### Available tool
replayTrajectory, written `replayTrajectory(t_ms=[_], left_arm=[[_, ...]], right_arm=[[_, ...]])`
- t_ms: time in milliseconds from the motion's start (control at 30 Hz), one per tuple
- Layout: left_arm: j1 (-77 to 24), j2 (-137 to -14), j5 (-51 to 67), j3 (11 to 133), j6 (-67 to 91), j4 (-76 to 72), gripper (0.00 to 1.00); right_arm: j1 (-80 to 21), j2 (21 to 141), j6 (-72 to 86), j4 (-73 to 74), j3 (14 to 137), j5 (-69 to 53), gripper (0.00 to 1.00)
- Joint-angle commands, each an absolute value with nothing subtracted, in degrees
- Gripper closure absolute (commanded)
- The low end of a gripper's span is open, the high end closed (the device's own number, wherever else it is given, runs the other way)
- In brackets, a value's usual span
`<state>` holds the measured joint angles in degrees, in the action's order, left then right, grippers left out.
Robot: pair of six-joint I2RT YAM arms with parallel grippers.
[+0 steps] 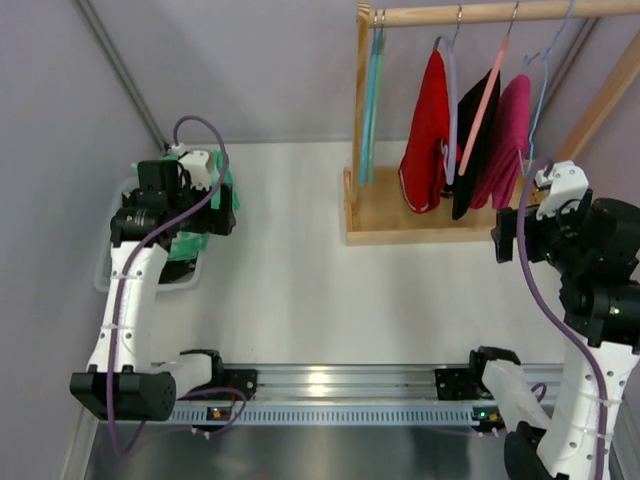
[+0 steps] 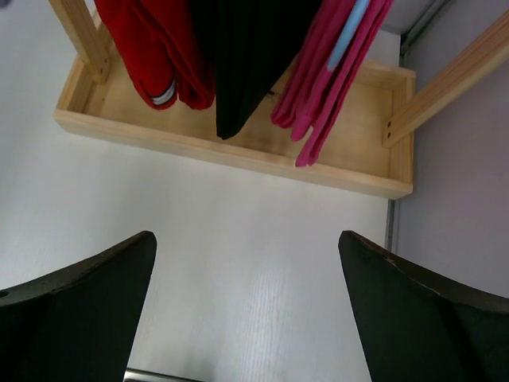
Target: Remove the trousers from the hanger
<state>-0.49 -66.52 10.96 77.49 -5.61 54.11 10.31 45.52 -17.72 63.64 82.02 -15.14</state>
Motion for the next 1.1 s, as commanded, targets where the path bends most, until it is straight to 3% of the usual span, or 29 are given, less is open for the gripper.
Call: replayTrajectory(t_ms=[0,400,700,1067], left_arm=[[-0.44,-67.06,5.28,82.43,-0.71,51.68,0.01],[-0.44,-59.26,10.37,82.27,-0.53,46.15,0.01],[-0.44,-52.83,10.29,77.79,-1.58,44.3,0.01],[-0.44,-52.47,10.28,77.34,-0.18,44.21,0.02]], right_arm=[[10.02,45.26,-13.2,61.18,90.24,-18.98,0.01],[9.93,64.13,-6.61,59.95,116.43,-34.44,0.01],[4.75,73.9,6.48,46.86,123.21,-38.67,0.01],[-3.34,81.29,16.96,36.39,126.03,-34.2,0.21]])
